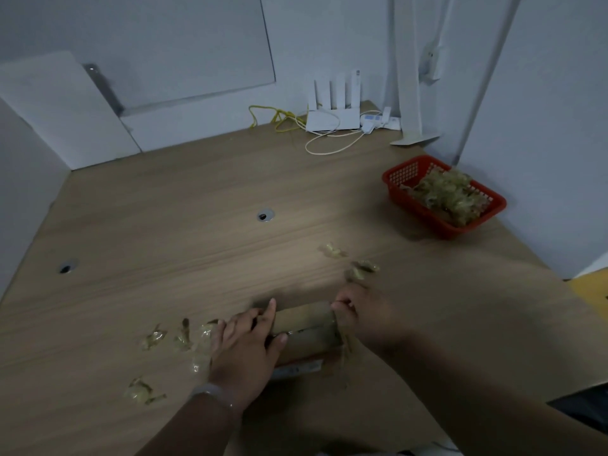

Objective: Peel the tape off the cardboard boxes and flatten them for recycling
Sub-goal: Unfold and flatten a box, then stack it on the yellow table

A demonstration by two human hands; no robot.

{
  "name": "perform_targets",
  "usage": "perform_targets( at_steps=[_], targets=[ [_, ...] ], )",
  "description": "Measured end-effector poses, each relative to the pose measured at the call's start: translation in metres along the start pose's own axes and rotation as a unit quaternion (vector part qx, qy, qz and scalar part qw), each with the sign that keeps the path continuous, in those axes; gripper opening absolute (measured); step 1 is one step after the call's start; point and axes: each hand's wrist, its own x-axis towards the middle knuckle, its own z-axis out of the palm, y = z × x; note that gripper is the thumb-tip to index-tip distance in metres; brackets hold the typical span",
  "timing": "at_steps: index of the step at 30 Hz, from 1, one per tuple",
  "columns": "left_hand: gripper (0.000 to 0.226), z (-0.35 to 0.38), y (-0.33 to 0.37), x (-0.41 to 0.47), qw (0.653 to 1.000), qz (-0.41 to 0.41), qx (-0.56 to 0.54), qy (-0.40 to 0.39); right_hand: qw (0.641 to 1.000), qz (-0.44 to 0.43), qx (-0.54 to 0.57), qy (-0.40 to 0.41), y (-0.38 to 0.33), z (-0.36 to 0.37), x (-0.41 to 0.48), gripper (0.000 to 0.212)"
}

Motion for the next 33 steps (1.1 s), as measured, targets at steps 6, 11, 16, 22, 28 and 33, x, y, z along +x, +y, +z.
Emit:
perform_targets(
  at_steps=[6,11,16,22,28,33],
  targets=[
    [0.062,0.001,0.002,0.0,1.0,-0.002,-0.012,0.003,0.995,0.054,0.079,-0.023,-0.007,-0.015,-0.012,0.028],
    [0.062,0.0,0.005,0.002,1.0,-0.007,-0.018,-0.006,0.955,0.15,0.249,-0.062,-0.018,-0.017,-0.009,0.024],
    [0.062,0.002,0.005,0.002,1.0,-0.009,-0.019,-0.001,0.833,0.309,0.458,0.004,-0.017,-0.02,-0.007,0.011],
    [0.062,0.005,0.003,0.002,0.999,-0.004,-0.035,0.012,0.879,0.297,0.356,-0.114,-0.006,-0.013,-0.029,0.003],
    [0.062,0.007,0.004,0.003,0.999,-0.011,-0.033,0.019,0.947,0.244,0.2,-0.068,-0.011,-0.012,-0.029,0.025],
    [0.062,0.007,0.003,0.002,0.999,-0.008,-0.034,0.03,0.95,0.241,0.195,-0.049,-0.017,-0.012,-0.03,0.015]
  ],
)
